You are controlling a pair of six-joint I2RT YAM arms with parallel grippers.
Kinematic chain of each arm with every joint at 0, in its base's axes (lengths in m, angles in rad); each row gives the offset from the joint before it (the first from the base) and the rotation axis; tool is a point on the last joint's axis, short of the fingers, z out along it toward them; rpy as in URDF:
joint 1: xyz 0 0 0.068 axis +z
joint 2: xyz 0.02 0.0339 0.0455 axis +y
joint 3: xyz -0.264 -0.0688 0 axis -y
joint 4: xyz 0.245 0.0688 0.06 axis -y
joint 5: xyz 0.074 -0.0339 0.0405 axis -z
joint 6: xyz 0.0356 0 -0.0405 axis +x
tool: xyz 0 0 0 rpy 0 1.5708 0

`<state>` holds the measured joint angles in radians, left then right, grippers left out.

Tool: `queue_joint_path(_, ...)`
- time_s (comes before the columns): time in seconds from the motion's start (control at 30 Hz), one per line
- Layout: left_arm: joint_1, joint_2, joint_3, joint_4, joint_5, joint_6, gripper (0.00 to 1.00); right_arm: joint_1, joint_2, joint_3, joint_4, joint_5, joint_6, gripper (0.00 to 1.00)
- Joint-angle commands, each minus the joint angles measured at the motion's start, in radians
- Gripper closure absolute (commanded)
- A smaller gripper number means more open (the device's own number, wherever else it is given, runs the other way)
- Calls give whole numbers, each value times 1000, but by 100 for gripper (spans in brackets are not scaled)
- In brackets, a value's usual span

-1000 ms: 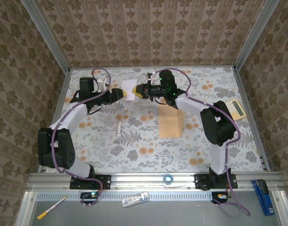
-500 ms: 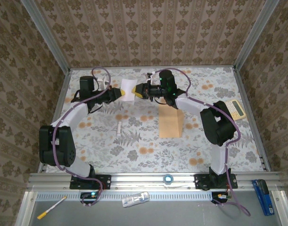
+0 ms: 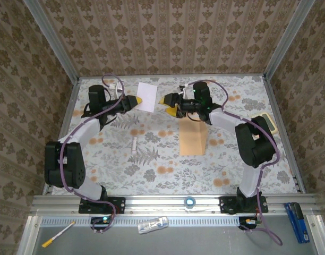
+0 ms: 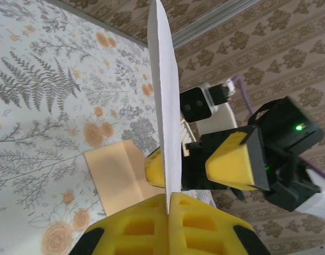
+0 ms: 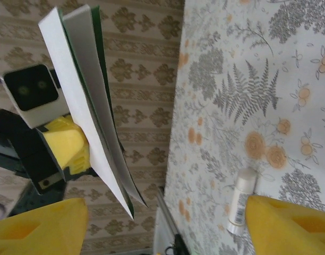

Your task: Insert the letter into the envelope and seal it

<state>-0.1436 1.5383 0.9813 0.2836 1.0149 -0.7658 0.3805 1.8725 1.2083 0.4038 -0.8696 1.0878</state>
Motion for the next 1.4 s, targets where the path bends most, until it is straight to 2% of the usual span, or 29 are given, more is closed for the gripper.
queue_joint_path(0.0, -19, -17, -19, 169, 37, -92, 99, 15, 18, -34, 285, -74, 105, 21)
queue_joint_path(0.17, -46, 7, -28, 252, 34, -153, 99, 33, 61, -6, 448, -77, 169, 21)
queue_joint_path(0.4, -62, 15, -28, 252, 26, -153, 99, 40, 86, 60, 463, -76, 167, 21)
queue_joint_path(0.53, -62, 19, -30, 241, 22, -146, 99, 40, 85, 65, 487, -58, 169, 27)
queue_joint_path(0.83, -62, 27, -26, 227, 3, -137, 99, 38, 92, 58, 520, -37, 197, 59)
queue_joint_path(0.93, -57, 26, -28, 225, -7, -135, 99, 37, 97, 50, 545, -33, 217, 74)
queue_joint_path(1.0, -57, 28, -28, 224, -10, -135, 99, 34, 97, 42, 568, -27, 231, 92)
queue_joint_path(1.03, -57, 29, -29, 225, -11, -136, 97, 34, 99, 38, 577, -25, 236, 100)
queue_joint_path(1.2, -54, 27, -31, 213, -23, -128, 76, 27, 83, 23, 567, -20, 230, 100)
queue_joint_path(1.3, -47, -4, -29, 135, -92, -68, 62, 18, 38, 17, 422, -29, 150, 100)
queue_joint_path(1.37, -51, -41, 1, 1, -155, 33, 45, 9, -9, 17, 243, -28, 46, 100)
